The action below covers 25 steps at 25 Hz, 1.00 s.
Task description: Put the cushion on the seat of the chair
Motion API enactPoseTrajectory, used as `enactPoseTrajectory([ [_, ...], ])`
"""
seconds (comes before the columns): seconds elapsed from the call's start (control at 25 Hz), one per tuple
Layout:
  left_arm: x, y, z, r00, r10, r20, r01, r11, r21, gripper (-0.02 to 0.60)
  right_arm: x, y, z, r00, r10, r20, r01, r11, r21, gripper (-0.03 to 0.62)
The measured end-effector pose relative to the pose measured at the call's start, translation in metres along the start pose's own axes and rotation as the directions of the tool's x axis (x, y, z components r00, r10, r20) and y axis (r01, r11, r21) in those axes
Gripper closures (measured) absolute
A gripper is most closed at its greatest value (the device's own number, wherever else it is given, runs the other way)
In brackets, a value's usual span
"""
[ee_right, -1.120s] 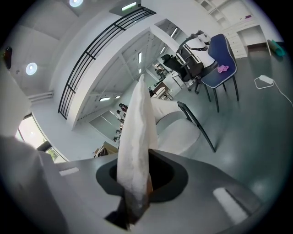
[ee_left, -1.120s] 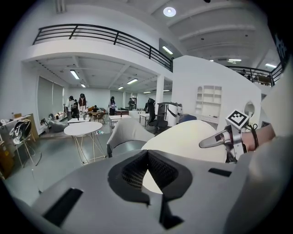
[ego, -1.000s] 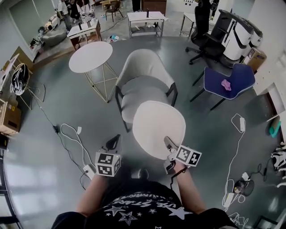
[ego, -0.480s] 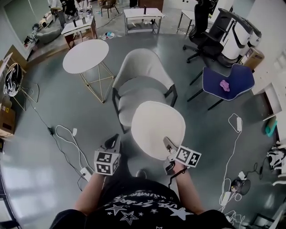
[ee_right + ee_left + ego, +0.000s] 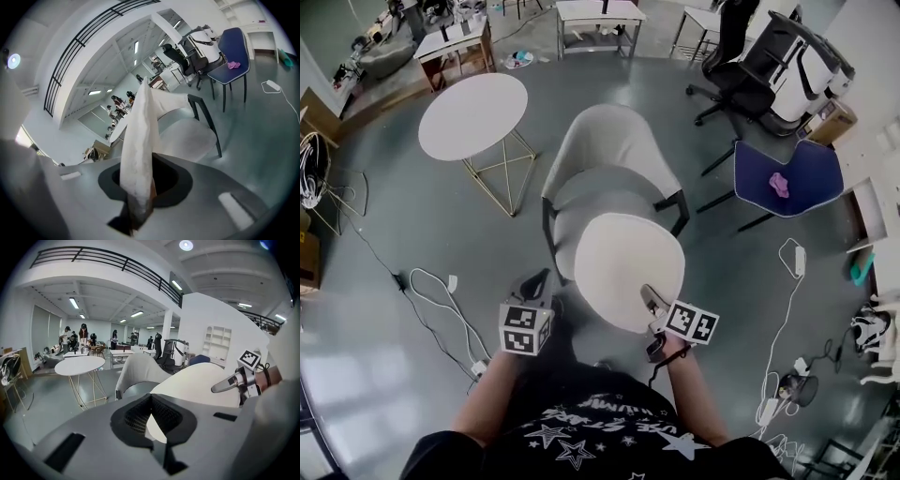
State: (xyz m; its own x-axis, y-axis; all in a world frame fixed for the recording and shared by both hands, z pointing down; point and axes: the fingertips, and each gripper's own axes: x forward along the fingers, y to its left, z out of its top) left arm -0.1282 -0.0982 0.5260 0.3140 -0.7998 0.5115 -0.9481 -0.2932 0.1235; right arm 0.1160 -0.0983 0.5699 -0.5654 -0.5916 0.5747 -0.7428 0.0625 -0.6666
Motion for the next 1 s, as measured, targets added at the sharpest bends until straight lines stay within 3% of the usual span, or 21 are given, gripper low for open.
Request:
enactPoseTrajectory([
  [0.16,0.025,0.026,0.008,0.997,-0.056,-0.049,0.064,0.984,0.165,0.572,0.039,0.011,0.008,0.997,-0.061,-0.038,0.061,0.998,-0.014,0.533],
  [0.36,0.055,0.063,0.011,0.988,-0.110,-0.104,0.136,0.948,0.288,0.572,0.075,0.025,0.009,0.987,-0.129,-0.095,0.126,0.992,-0.028,0.533],
  [0.68,0.099,0.104,-0.006,0.962,-0.205,-0.182,0.245,0.941,0.233,0.572,0.121,0.034,0.027,0.972,-0.165,-0.165,0.145,0.981,-0.126,0.533],
  [0.84,0.118,0.126,-0.002,0.961,-0.195,-0.197,0.240,0.940,0.242,0.572,0.144,0.032,0.033,0.956,-0.185,-0.229,0.149,0.975,-0.166,0.533],
  [1.0,0.131,0.137,0.000,0.964,-0.156,-0.217,0.199,0.961,0.191,0.574,0.163,0.036,0.035,0.948,-0.137,-0.288,0.077,0.975,-0.210,0.533],
])
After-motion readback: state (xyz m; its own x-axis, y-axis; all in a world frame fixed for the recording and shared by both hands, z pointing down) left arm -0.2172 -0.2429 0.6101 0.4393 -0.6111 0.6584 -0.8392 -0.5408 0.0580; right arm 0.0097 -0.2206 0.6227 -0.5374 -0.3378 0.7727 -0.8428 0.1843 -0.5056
